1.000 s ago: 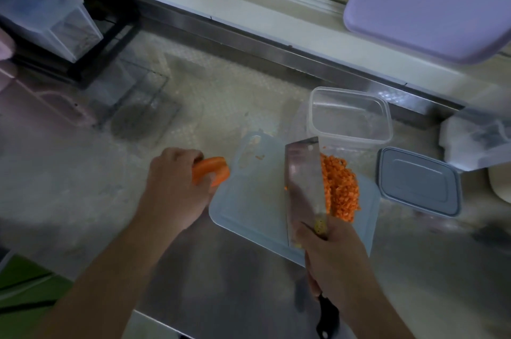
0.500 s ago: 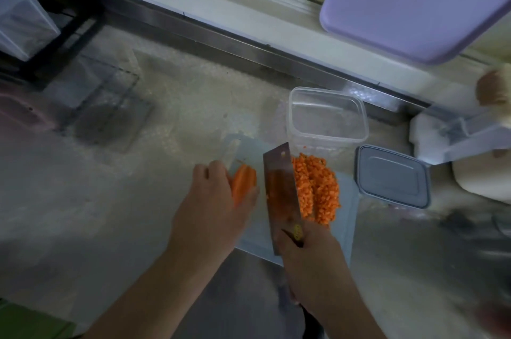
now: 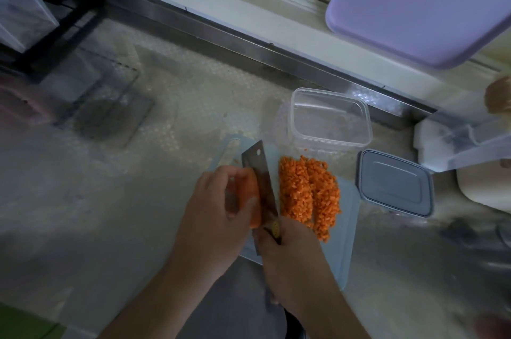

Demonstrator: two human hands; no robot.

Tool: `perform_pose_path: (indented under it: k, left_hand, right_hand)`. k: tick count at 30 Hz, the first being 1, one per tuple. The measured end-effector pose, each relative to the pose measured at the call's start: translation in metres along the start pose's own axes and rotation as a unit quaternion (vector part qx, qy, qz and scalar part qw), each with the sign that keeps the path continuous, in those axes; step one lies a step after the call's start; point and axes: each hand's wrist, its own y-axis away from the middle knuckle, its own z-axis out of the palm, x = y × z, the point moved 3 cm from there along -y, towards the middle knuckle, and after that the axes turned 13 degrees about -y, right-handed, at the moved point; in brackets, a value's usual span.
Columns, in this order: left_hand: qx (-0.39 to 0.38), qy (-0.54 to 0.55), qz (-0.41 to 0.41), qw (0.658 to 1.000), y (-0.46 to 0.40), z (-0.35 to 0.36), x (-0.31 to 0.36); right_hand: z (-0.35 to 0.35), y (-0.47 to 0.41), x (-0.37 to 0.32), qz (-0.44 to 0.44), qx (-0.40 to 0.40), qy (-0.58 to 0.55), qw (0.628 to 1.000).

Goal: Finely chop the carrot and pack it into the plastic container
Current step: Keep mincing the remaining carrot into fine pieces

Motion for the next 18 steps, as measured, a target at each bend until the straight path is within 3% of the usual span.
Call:
perform_pose_path:
  k: [4,8,18]
  left_hand:
    - [-0.041,-0.068,0.056,0.995,-0.003,0.008,-0.001]
    - [-0.026,-0.126,0.06,0.99,0.001,0.011,0.005]
    - [-0.001,-0.06,0.055,0.997,0.002,0.012,-0.014]
  right_hand:
    - [-0.015,0.0,-0.002,0.005,0.023,-0.013,1.0]
    - [-0.023,0.002,-0.001,0.011,0.036,-0.01,0.999]
    - [-0.02,0.01,-0.012,-0.042,0.031,0.064,0.997]
